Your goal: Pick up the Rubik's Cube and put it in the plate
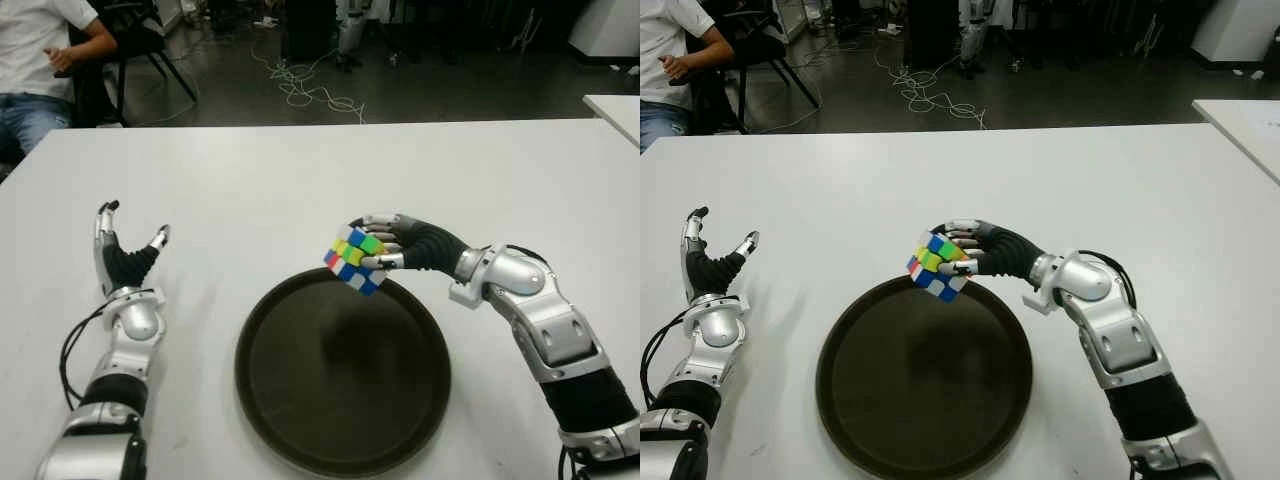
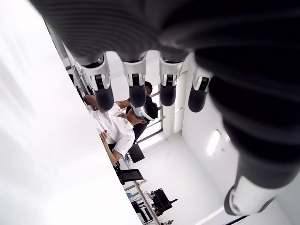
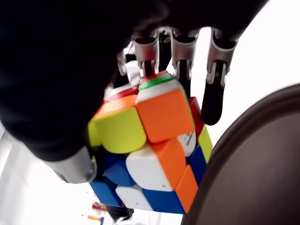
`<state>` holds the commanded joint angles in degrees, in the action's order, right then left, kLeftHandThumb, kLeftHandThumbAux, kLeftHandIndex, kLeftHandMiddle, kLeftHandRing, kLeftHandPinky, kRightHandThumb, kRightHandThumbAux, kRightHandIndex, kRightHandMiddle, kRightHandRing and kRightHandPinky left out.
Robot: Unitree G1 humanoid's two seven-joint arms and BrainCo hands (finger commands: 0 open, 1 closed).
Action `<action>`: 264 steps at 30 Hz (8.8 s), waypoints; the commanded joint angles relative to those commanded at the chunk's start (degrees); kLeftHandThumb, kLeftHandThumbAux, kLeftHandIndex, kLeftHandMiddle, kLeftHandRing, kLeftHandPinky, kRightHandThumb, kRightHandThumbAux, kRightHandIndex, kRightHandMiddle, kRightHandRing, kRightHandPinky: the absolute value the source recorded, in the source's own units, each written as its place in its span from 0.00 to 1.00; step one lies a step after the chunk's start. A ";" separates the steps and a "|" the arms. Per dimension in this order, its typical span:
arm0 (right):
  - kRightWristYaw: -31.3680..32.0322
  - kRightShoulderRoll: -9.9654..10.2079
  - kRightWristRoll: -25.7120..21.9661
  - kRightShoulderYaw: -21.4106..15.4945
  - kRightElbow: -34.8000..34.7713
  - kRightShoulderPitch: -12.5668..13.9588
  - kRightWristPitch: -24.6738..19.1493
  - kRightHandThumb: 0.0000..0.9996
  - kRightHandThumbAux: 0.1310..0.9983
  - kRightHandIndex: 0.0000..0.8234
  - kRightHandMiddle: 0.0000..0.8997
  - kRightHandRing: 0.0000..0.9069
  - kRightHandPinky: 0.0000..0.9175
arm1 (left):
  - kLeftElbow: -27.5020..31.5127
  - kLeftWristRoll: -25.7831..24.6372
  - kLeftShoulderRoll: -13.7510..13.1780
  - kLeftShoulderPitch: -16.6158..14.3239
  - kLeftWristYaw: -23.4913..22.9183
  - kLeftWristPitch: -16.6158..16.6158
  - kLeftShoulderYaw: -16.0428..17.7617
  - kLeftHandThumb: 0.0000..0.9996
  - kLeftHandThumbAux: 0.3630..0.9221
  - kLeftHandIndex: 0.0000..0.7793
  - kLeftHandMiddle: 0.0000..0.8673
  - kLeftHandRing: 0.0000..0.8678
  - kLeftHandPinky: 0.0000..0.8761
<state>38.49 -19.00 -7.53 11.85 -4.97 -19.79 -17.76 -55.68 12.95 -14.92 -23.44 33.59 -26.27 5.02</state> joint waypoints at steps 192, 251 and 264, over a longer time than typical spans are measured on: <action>4.50 -4.61 26.82 12.81 17.59 -9.90 35.64 0.03 0.37 0.00 0.00 0.00 0.00 | 0.50 -0.20 0.44 0.04 0.60 0.55 0.07 0.00 0.66 0.05 0.06 0.05 0.04; -1.51 -5.05 24.55 7.77 25.58 -12.55 37.75 0.00 0.32 0.00 0.00 0.00 0.00 | 1.17 -0.03 0.44 0.09 0.68 2.29 -0.11 0.00 0.71 0.04 0.06 0.04 0.01; -8.48 -3.82 8.74 -9.31 29.25 -9.40 34.62 0.00 0.46 0.00 0.00 0.00 0.00 | 0.79 -0.05 0.10 -0.04 0.53 2.34 -0.05 0.00 0.69 0.04 0.05 0.03 0.03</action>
<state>30.01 -22.82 1.21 2.53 24.28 -29.19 16.86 -54.89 12.90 -14.81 -23.48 34.11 -23.94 4.97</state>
